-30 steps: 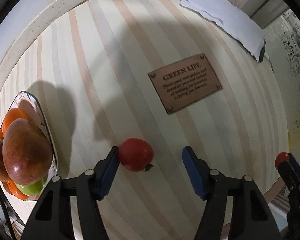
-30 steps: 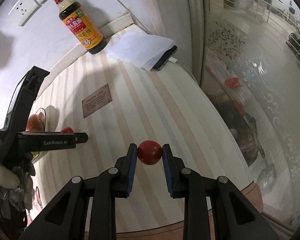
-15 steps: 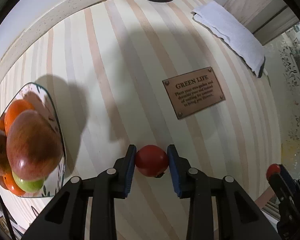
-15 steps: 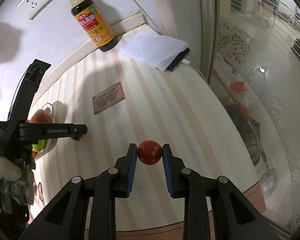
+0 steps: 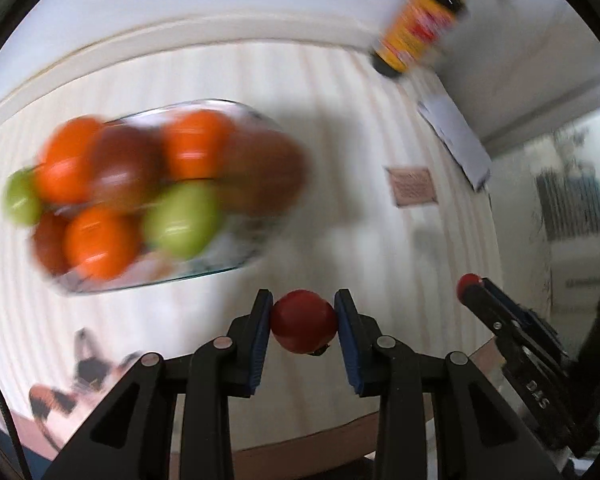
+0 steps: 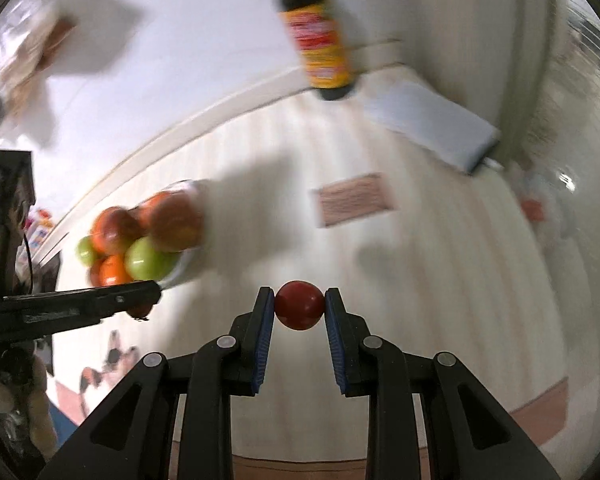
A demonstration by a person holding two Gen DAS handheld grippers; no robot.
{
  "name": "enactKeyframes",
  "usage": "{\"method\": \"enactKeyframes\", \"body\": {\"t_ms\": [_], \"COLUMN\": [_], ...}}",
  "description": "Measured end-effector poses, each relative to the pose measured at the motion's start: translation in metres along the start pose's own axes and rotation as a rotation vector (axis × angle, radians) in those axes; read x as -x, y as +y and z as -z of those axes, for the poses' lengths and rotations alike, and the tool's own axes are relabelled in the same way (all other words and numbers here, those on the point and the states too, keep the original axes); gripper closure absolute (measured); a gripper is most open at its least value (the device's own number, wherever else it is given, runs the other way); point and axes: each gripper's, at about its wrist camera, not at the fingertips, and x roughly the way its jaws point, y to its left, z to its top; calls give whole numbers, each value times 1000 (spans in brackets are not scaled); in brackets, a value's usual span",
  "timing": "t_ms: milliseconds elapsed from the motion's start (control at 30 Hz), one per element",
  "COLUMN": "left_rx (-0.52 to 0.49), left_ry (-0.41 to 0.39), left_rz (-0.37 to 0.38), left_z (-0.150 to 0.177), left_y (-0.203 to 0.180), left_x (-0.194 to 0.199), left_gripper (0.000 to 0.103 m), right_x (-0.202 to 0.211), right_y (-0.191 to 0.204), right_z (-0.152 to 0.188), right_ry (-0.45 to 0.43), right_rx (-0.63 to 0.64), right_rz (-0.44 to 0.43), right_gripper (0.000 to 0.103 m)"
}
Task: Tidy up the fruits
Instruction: 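Carry both cherry tomatoes onto the plate and open both grippers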
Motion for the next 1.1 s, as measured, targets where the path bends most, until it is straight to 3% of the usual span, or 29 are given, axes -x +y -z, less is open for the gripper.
{"method": "enactKeyframes", "body": {"t_ms": [133, 233, 400, 600, 933, 1033, 1100], "left_rx": [131, 225, 356, 435, 447, 439, 429], "left_ry": [-48, -50, -19, 8, 3, 5, -7], "left_rz": [21, 38, 105, 160, 115, 69, 53], "left_z": [8, 11, 9, 2, -6, -7, -7], "left_y": [68, 108, 159, 183, 182, 179, 175], "left_x": [40, 43, 32, 11, -9, -11, -8], "left_gripper": [74, 74, 74, 74, 73, 70, 69], "right_x": [-15, -43, -94, -128, -148, -148, -145], "right_y": [63, 108, 158, 186, 191, 192, 196], "right_z": [3, 7, 13, 13, 10, 9, 8], "right_ry": [27, 82, 163, 158, 179, 195, 194], "right_rx": [51, 66, 57, 117, 149, 147, 153], "right_rz": [-95, -193, -269, -205, -166, -170, -166], "right_gripper": [75, 75, 75, 75, 72, 60, 39]}}
